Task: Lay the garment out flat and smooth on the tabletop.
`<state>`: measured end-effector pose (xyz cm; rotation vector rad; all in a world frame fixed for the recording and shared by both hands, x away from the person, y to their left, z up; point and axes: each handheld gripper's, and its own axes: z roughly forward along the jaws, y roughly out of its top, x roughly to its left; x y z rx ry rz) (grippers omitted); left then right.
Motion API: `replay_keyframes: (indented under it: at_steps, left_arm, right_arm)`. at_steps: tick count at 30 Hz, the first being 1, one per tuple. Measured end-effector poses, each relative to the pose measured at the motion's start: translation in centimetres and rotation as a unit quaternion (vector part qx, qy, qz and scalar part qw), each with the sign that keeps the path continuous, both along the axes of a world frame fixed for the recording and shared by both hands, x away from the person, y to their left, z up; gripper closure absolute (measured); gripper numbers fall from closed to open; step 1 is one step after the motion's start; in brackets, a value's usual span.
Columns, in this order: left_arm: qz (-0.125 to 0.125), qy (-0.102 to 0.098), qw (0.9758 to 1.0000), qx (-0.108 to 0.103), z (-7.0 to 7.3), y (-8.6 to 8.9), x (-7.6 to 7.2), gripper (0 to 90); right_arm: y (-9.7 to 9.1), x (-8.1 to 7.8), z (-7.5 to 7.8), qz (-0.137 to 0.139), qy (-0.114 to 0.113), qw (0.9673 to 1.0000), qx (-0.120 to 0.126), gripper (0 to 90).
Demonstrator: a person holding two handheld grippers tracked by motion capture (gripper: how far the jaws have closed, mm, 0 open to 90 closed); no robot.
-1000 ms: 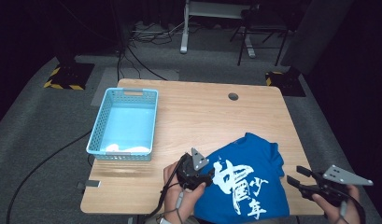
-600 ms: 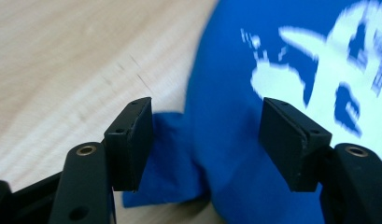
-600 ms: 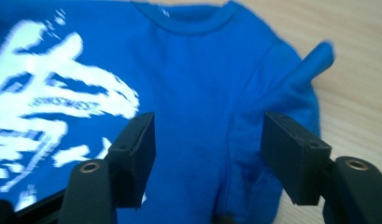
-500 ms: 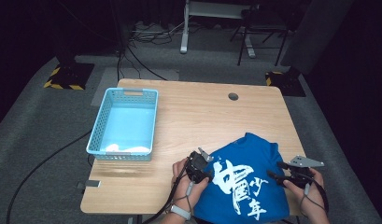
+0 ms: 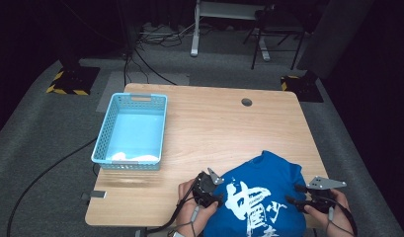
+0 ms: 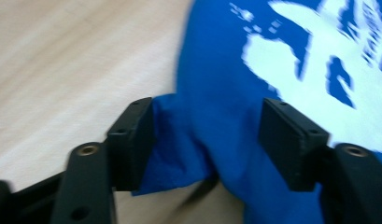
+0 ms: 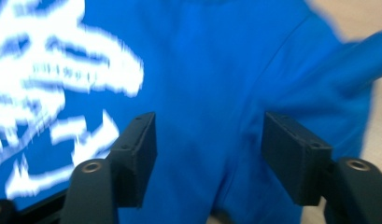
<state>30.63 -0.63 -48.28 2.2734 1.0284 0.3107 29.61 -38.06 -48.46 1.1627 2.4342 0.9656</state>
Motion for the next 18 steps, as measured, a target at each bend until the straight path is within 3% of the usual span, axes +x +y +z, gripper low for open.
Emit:
replay_keyframes:
  at_steps: [2, 6, 8, 10, 12, 15, 18]
  left_arm:
    - [0.022, -0.014, 0.9997, 0.001, 0.1, 0.4, 0.4, 29.0]
    - [0.051, -0.025, 0.9982, -0.02, 0.1, 0.9, 1.5, 27.8]
    - [0.065, -0.021, 0.9974, -0.024, 0.0, 1.2, 2.3, 25.8]
    - [0.079, -0.006, 0.9964, -0.032, -0.2, 1.6, 3.2, 22.9]
    - [0.084, 0.009, 0.9956, -0.041, -0.4, 1.8, 3.7, 22.0]
    - [0.081, 0.008, 0.9955, -0.048, -0.4, 1.4, 3.9, 23.9]
    - [0.072, -0.011, 0.9952, -0.065, 0.2, 0.5, 3.8, 23.9]
  right_arm:
    - [-0.2, 0.3, 0.3, -0.017, -0.019, 0.9995, 0.018, 34.4]
    - [-0.5, 1.6, 0.1, -0.044, -0.04, 0.998, 0.02, 32.3]
    - [-0.7, 2.4, -0.4, -0.062, -0.052, 0.9967, 0.002, 31.4]
    - [-0.9, 2.9, -1.1, -0.075, -0.052, 0.9958, -0.004, 31.1]
    - [-1.0, 3.1, -1.7, -0.08, -0.045, 0.9958, -0.003, 29.3]
    - [-1.0, 3.0, -2.1, -0.085, -0.054, 0.9948, 0.011, 29.0]
    - [-1.1, 2.9, -2.1, -0.083, -0.054, 0.9949, 0.015, 29.0]
